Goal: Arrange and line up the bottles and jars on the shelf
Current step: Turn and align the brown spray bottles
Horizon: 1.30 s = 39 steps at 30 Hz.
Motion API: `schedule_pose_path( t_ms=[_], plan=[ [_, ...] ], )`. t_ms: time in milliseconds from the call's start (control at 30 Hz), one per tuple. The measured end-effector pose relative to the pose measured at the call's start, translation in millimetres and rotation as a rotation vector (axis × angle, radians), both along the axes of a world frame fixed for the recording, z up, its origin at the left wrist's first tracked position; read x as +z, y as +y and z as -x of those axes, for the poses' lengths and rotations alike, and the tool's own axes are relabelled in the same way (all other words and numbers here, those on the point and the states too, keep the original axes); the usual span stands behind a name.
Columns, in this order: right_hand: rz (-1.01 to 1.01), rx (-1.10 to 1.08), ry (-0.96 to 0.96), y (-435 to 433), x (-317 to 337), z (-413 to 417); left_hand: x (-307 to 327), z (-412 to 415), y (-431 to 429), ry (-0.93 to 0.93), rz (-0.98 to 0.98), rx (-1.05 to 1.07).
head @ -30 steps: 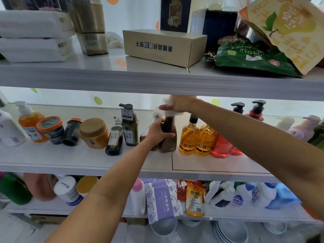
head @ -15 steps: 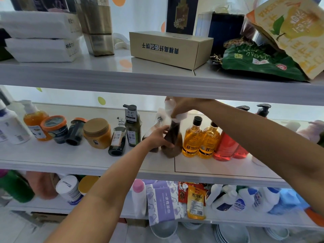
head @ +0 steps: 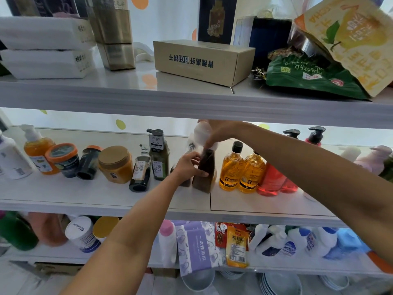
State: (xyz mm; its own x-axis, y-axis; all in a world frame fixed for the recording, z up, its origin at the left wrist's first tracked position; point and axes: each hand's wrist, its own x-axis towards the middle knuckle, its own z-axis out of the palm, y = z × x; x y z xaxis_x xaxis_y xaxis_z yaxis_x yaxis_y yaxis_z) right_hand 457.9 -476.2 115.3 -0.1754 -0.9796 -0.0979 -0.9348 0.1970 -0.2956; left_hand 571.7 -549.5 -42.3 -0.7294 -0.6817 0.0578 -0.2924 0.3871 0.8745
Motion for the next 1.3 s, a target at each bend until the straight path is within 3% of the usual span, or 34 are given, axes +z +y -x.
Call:
schedule_pose_path(
  t_ms=[267,400,600,700,833,1133,1300],
  plan=[
    [-0.119,-0.027,0.185,-3.7,5.7,7.4,3.2,6.0,2.2,0.028,-0.072,0.009],
    [-0.125,-0.008,0.129,-4.3,9.1,9.7,11.2,-5.2,-4.8,0.078,-0.114,0.206],
    [0.071,-0.049,0.151,-13.8,2.4,2.6,-1.6,3.6,8.7,-0.586,0.201,0.319],
    [0.056,-0.034,0.252,-18.7,-8.8,-2.3,-5.0,7.1,13.6,-0.670,0.255,0.351],
    [0.066,-0.061,0.416,-22.9,-16.2,-6.7,-5.6,2.0,17.1,-0.663,0.236,0.371],
    [0.062,-0.109,0.437,-18.9,-15.6,-11.3,-5.2,-9.2,25.3,-0.531,0.083,0.372],
    [0.023,-0.142,0.331,-16.4,-9.1,-12.8,-16.5,-27.1,32.4,-0.388,0.161,0.303]
  ],
)
